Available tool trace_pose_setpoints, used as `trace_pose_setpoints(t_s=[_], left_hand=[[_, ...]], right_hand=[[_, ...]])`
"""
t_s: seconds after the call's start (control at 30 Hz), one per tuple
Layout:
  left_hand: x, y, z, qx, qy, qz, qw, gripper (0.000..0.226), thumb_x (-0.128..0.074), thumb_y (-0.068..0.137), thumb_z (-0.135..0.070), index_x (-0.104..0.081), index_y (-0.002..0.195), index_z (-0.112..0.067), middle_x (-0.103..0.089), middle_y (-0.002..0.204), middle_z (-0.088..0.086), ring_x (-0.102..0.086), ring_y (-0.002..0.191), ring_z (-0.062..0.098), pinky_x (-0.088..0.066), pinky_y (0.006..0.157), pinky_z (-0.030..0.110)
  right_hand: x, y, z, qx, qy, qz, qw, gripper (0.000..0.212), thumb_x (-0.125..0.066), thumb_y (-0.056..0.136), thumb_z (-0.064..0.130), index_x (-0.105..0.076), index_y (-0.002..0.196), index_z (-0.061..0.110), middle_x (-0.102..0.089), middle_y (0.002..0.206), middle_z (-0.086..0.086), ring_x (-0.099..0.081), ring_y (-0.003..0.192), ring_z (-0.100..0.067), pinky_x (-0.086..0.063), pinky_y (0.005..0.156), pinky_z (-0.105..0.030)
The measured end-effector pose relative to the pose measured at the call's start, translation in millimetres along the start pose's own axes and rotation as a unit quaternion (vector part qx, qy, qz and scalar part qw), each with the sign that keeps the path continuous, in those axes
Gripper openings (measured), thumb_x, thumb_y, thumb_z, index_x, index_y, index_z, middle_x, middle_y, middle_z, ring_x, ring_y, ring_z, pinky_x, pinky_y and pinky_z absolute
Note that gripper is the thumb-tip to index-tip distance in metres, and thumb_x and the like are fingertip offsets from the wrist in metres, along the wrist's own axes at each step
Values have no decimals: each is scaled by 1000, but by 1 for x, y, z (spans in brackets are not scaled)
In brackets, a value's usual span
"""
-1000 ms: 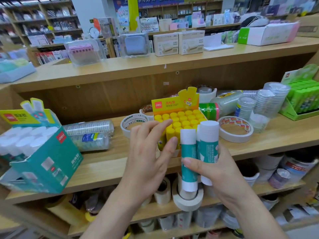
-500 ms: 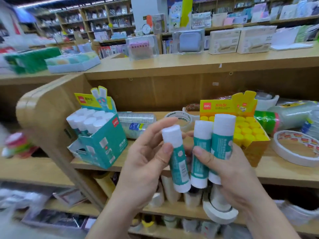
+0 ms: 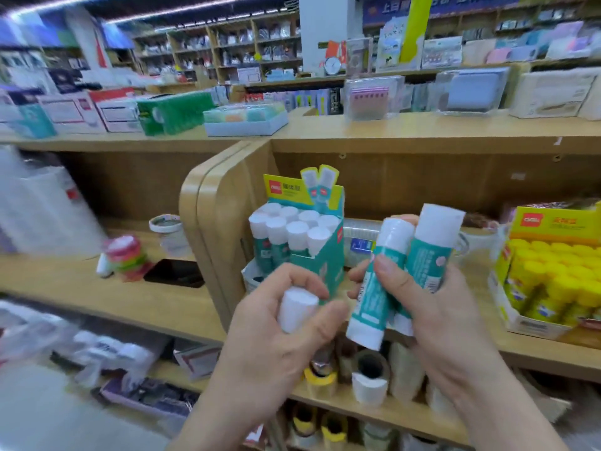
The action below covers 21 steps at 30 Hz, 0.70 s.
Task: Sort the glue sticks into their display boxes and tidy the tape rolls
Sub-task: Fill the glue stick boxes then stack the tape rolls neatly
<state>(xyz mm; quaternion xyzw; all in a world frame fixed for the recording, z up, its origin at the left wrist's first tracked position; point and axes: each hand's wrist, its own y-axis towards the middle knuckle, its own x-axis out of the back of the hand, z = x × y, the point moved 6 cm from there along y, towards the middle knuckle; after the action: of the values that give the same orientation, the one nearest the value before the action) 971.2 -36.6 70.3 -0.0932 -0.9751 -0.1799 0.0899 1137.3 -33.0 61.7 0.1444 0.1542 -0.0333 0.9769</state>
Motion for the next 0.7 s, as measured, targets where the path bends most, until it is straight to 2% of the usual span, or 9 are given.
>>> trace_pose_setpoints(t_s=[0.07,0.17,0.27,0.37,0.5,0.57,0.63,0.7], left_hand=[[8,1,4,-3,24,16,1000,35,-76,62,-52,-59,81,-28,-64,70,-8,-53,56,5,-44,49,20],[28,10,10,-11,40,19,999,38,-78,58,-53,-57,80,-30,-65,73,-8,-58,61,9,-47,52,23],[47,20,20,12,2,51,999,41,-82,55,-43,-60,89,-34,-70,84,-3,-66,71,14,-54,60,29],[60,24,26,21,-5,79,997,51,-83,59,-33,-64,106,-34,-74,95,-4,-71,84,17,-58,71,34],[81,28,50,32,-15,43,998,33,-82,66,-22,-68,95,-27,-75,89,-6,-72,77,13,-55,63,24],[86,29,65,30,5,44,999,30,-84,70,-14,-69,91,-30,-75,88,-10,-70,76,9,-53,64,21],[82,31,77,19,36,72,997,33,-82,73,-12,-69,94,-33,-72,98,-18,-67,90,1,-51,76,18],[75,31,88,1,62,111,992,35,-82,72,-15,-69,99,-33,-65,114,-27,-58,110,-7,-45,94,15]], right_hand=[[-23,5,-1,23,-23,4,999,36,-77,75,26,-60,107,33,-73,93,-11,-71,85,-23,-57,71,-35],[-50,11,-2,38,-36,1,999,40,-78,76,22,-57,110,22,-71,101,-11,-71,92,-21,-57,71,-29],[-72,14,-3,46,-68,13,997,30,-74,77,30,-60,103,25,-72,98,-7,-70,90,-18,-56,68,-27],[-77,24,0,43,-107,-6,993,27,-70,81,49,-64,95,27,-69,91,1,-64,79,-11,-48,58,-21],[-60,37,10,57,-127,-91,986,42,-49,83,51,-59,79,10,-60,78,-3,-53,73,-17,-40,68,-36],[-57,40,14,58,-104,-105,987,41,-50,91,50,-57,82,11,-58,70,3,-54,64,-10,-43,59,-27],[-58,42,19,68,-92,-105,988,36,-52,86,48,-58,90,13,-58,68,9,-54,61,-4,-42,51,-19],[-58,46,25,93,-122,-98,983,31,-55,81,44,-58,99,18,-59,75,8,-53,66,-6,-43,51,-20]])
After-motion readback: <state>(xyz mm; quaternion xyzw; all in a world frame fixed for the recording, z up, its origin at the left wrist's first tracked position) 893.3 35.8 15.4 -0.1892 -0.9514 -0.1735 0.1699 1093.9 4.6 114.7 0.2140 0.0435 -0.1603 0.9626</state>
